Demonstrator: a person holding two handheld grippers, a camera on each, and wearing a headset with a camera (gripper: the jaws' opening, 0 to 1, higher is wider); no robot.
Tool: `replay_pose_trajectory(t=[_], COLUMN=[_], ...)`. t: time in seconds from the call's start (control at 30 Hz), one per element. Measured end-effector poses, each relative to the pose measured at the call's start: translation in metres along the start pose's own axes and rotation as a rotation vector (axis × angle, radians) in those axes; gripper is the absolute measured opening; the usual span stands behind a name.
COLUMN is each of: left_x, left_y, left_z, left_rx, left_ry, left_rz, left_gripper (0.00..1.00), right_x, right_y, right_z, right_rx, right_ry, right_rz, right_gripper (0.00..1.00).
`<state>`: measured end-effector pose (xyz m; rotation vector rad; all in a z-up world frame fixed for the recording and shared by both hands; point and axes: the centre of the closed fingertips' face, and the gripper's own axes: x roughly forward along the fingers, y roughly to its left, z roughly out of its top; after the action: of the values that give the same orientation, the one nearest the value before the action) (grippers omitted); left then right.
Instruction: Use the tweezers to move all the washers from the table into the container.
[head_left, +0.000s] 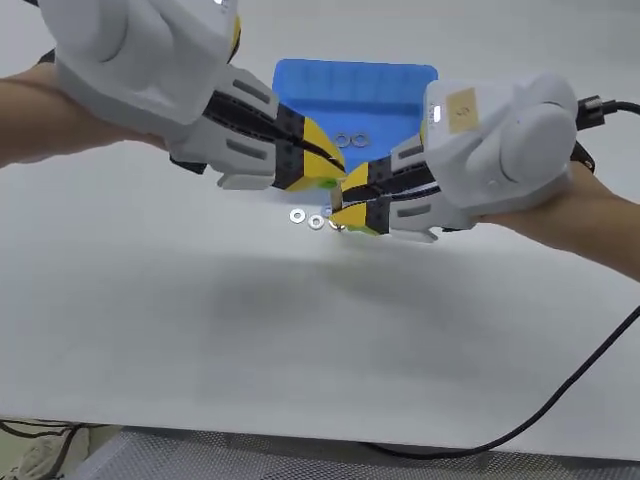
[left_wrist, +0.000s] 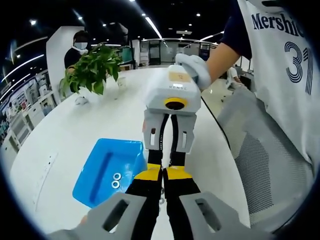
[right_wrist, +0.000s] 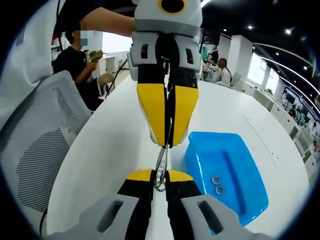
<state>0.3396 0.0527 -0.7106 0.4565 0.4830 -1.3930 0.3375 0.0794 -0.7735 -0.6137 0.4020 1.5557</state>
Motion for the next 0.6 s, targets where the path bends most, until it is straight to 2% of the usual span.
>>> replay_pose_trajectory(t=[0.4, 0.6], left_x=[0.002, -0.007], left_y=[-0.007, -0.012], left_z=[0.002, 0.007], left_rx=[-0.019, -0.024], left_ry=[0.004, 0.002], left_rz=[-0.022, -0.023], left_gripper=[0.05, 0.05], right_x=[-0.001, -0.004], right_y=[0.003, 0.006], right_z=[0.0, 0.01], right_rx=[0.01, -0.005], right_ry=[0.008, -0.004], right_rz=[0.003, 0.01], right_gripper=[0.09, 0.09])
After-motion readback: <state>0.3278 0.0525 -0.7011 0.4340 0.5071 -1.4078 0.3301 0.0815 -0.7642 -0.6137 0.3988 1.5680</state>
